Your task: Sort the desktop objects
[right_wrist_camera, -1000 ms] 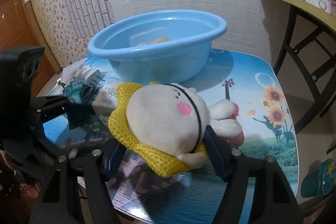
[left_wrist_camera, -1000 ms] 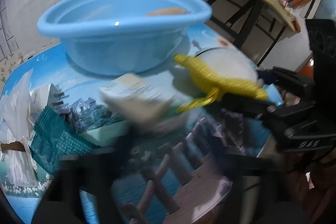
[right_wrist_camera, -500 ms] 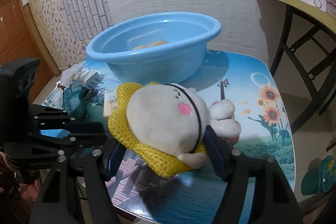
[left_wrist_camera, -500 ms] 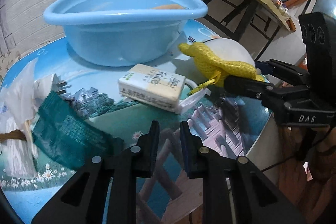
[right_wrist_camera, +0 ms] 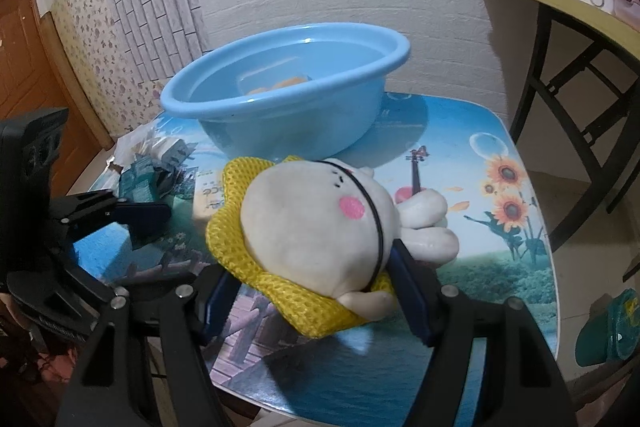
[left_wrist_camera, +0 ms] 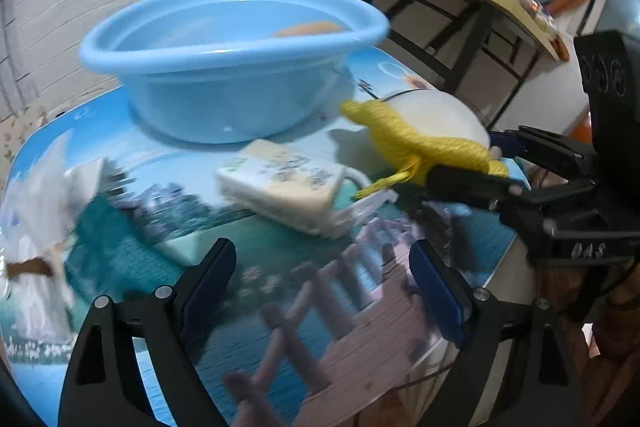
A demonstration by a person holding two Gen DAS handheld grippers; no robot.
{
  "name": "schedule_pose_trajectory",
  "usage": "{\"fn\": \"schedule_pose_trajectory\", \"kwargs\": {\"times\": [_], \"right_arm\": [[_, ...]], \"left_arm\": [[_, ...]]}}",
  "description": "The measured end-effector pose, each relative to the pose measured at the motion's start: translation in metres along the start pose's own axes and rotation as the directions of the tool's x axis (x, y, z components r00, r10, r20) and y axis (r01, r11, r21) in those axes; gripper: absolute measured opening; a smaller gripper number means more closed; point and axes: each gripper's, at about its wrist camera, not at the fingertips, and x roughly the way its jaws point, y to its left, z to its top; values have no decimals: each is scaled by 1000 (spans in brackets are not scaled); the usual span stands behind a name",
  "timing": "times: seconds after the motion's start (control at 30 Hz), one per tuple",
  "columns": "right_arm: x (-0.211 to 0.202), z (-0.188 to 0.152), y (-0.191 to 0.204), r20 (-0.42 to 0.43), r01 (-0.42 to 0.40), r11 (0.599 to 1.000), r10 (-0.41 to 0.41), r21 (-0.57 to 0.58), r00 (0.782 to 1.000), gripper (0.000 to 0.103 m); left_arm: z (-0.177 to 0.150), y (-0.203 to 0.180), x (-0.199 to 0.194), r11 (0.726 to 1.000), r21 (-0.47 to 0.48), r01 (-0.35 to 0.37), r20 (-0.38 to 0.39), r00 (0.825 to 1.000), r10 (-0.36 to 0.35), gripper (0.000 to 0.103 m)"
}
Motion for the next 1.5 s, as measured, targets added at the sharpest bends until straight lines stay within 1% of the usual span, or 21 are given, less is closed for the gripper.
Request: {"fn": "schedule_pose_trajectory", "kwargs": {"times": [0.1,0.2,0.3,0.37,0.43,0.47,0.6,0.63,0.7,0.73,0.77,0.8,0.83,1.0,1.07,1.17,1.23,1.3,1.4,1.43,1.5], "right_arm": [[1,-2,6,-15,-36,999,36,-14,999,70],[-4,-3,14,-23,-104,994,103,-37,994,70],[-9,-4,24,-30,-195,979,194,-57,981,70],[-10,-3,27,-22,-229,972,228,-49,973,70],[-7,-2,28,-27,-241,970,240,-40,970,70],[-6,-3,29,-31,-234,971,233,-43,972,70],[3,-5,33,-45,-165,984,162,-65,986,70],[5,-5,33,-47,-152,986,149,-67,988,70],[7,-5,33,-39,-119,990,116,-73,992,70],[8,-3,32,-31,-97,992,95,-77,995,70],[9,-2,30,-27,-88,993,86,-76,996,70],[9,-1,30,-22,-82,994,80,-74,997,70],[10,1,29,-16,-74,995,73,-72,997,70],[20,5,27,-3,-45,997,45,-66,999,70],[22,5,25,0,-37,998,37,-56,999,70],[22,5,17,14,-19,999,19,-30,1000,70],[20,6,11,19,-6,1000,7,-13,1000,70],[18,6,8,24,8,1000,-8,-15,1000,70],[16,5,7,27,-4,1000,5,-17,1000,70],[15,5,10,22,-24,999,25,-26,999,70],[15,5,16,12,-51,998,52,-45,999,70]], "left_arm": [[3,-7,9,1000,16,18,-14,1000,-17,88],[1,-7,10,1000,19,25,-19,1000,-25,88],[-3,1,3,1000,0,16,-10,1000,-16,88],[-7,10,-2,1000,-20,15,-9,1000,-15,89],[-11,16,-6,999,-35,-3,-8,1000,2,89],[-12,17,-7,999,-36,-5,-7,1000,5,89],[-19,15,-7,1000,-26,15,-5,1000,-16,89],[-19,14,-8,1000,-18,24,-3,1000,-24,86],[-22,11,-9,999,-2,49,1,999,-49,52],[-23,10,-9,996,-6,88,2,996,-88,52],[-24,10,-10,994,-9,108,3,994,-108,51],[-25,9,-10,992,-8,129,2,992,-129,45],[-27,7,-11,991,2,134,-1,991,-134,40],[-30,9,-13,992,1,127,1,992,-127,40],[-31,6,-14,992,20,121,0,993,-121,40],[-32,5,-16,993,38,115,1,993,-116,40],[-32,5,-17,991,49,127,-1,992,-127,40],[-31,7,-17,991,52,122,0,992,-123,40],[-30,8,-17,989,54,138,0,990,-138,41],[-29,9,-16,988,59,145,-7,989,-145,42],[-27,8,-13,988,69,136,-18,991,-135,55]]}}
